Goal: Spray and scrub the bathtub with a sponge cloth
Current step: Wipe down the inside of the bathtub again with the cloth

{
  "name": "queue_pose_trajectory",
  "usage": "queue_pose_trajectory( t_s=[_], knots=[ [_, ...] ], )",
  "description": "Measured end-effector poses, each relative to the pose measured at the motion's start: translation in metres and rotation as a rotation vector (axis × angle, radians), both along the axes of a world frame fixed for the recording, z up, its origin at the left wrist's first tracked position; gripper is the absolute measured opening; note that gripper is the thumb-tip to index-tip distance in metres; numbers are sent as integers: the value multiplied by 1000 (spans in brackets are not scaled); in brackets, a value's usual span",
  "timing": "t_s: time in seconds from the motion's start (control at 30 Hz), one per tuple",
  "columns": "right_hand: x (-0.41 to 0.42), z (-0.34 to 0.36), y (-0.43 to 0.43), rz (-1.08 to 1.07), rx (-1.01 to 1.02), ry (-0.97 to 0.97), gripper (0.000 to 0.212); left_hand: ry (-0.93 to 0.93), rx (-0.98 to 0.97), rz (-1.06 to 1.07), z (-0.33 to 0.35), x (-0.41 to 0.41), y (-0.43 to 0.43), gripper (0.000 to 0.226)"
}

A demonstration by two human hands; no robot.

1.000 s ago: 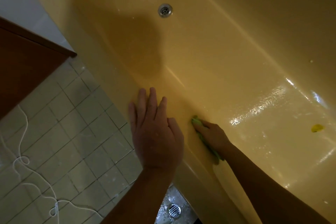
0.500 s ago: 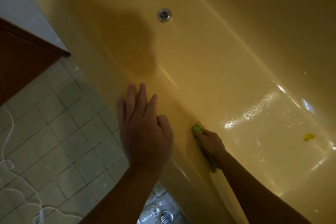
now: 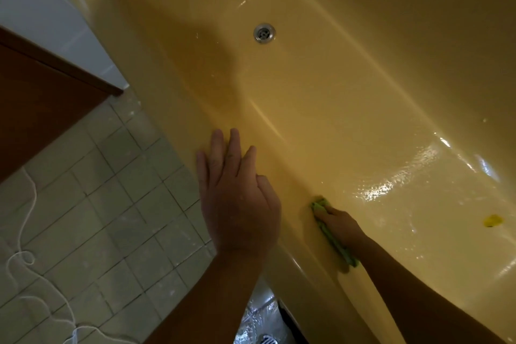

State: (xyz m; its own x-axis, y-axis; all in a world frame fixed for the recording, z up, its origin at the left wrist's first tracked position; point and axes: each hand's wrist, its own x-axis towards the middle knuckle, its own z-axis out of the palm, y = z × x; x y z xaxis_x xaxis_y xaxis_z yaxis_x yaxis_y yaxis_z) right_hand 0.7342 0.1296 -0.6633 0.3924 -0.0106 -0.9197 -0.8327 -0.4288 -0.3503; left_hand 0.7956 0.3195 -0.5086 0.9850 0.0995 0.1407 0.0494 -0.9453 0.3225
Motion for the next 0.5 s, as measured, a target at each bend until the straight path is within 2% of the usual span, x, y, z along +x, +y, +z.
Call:
queue_pose_trajectory(
  t_s=[0.07,0.13,0.23,0.3,0.37,0.43,0.5],
  knots=[
    [23,31,22,-11,91,-131,59,-22,-5,0,-2,1,1,48],
    [39,76,39,-14,239,-362,48,-39,-22,3,-3,2,3,48],
    [38,125,45,-8,429,-540,48,-45,-42,17,-3,5,4,47],
    [27,104,34,-9,362,-495,48,-65,-59,23,-4,5,5,46],
    [14,63,18,-13,229,-292,52,-79,-65,25,-7,6,6,44],
    [4,22,5,3,41,-60,68,-94,-63,33,-8,8,8,42],
    [4,-9,5,-19,-67,24,75,-112,-64,40,-9,11,8,41]
  ],
)
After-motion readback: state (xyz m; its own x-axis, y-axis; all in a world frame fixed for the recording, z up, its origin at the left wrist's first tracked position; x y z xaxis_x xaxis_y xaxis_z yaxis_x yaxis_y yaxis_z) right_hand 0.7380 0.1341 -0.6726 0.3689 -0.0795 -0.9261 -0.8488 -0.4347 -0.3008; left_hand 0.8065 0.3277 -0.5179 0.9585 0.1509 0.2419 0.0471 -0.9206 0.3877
